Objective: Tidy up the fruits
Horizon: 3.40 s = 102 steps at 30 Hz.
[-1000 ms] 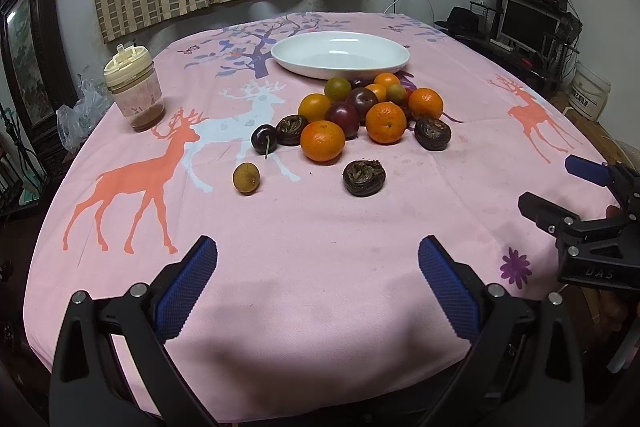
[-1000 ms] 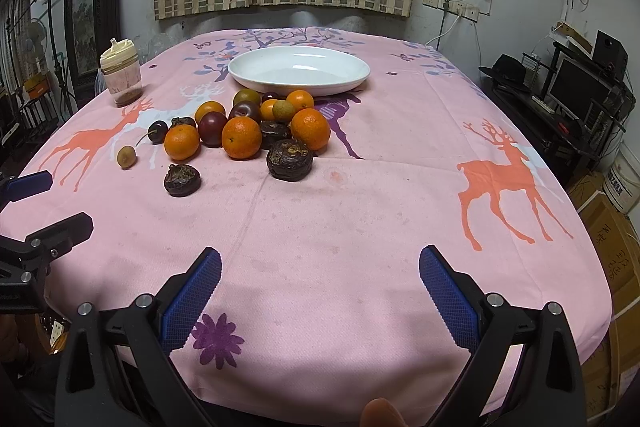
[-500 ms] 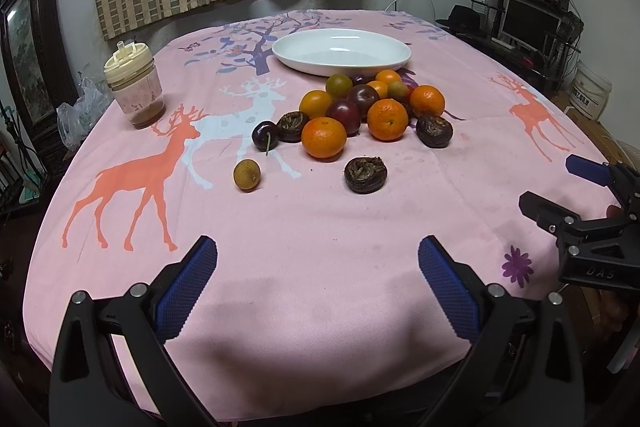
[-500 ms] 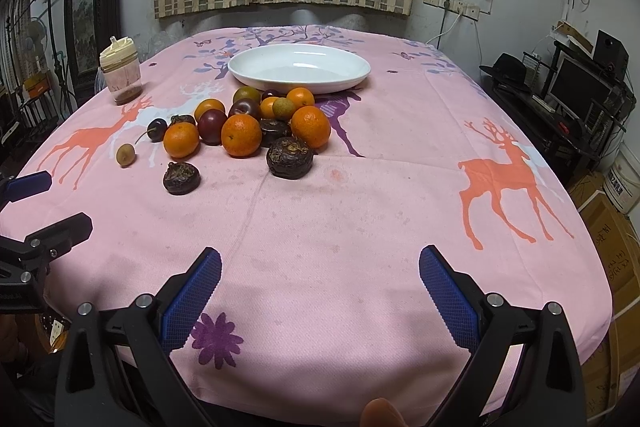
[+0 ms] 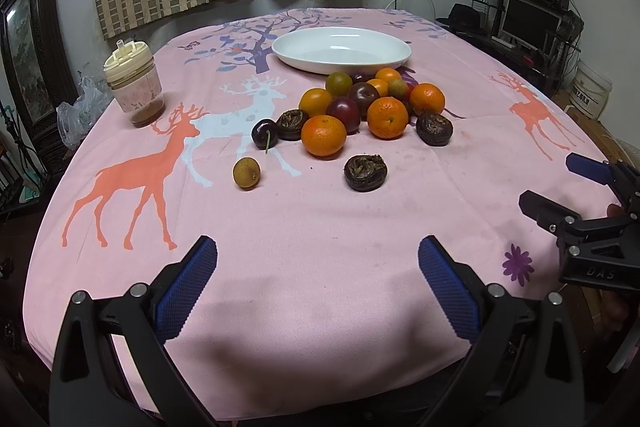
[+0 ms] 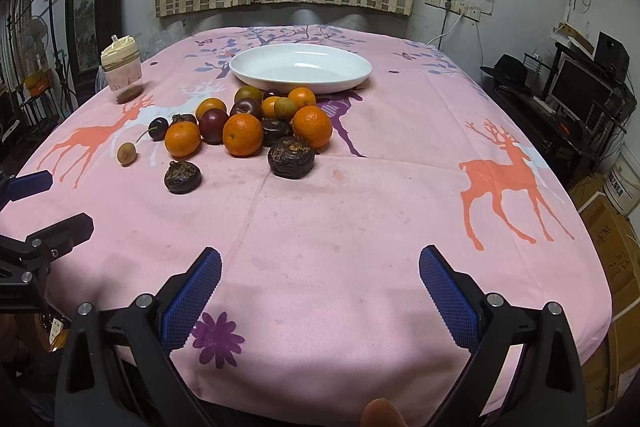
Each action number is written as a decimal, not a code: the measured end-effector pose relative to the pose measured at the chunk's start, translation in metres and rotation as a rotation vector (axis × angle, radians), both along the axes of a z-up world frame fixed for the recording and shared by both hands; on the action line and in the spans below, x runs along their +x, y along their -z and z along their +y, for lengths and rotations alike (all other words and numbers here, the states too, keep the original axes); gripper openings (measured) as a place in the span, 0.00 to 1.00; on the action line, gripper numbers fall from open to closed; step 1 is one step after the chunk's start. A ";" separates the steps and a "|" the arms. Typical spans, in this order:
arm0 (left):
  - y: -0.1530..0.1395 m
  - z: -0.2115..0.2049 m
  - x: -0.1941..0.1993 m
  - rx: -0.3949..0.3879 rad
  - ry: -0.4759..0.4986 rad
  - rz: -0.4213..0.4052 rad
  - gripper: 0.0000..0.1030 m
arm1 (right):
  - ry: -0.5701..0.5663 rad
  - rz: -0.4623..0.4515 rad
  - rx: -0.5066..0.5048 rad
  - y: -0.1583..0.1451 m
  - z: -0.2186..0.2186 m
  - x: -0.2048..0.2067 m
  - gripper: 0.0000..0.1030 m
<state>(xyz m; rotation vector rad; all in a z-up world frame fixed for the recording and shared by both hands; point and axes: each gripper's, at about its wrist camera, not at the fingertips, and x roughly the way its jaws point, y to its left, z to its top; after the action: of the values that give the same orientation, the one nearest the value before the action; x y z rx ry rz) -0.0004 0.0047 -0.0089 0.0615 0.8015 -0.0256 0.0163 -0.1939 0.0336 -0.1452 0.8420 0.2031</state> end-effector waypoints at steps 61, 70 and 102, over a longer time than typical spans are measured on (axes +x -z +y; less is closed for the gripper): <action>0.020 0.113 0.052 -0.076 -0.040 0.039 0.96 | -0.335 0.191 0.005 0.037 0.125 0.080 0.53; 0.023 0.093 0.084 -0.076 0.041 0.086 0.90 | -0.357 0.194 0.068 0.035 0.113 0.077 0.36; -0.047 0.028 0.250 -0.080 0.187 -0.001 0.23 | -0.119 0.049 0.231 -0.019 0.050 0.253 0.37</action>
<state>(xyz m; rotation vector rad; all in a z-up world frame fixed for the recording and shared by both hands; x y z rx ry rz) 0.2497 0.0328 0.0385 0.0605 0.7913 -0.2347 0.2689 -0.1440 0.0524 0.0263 0.8529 0.4147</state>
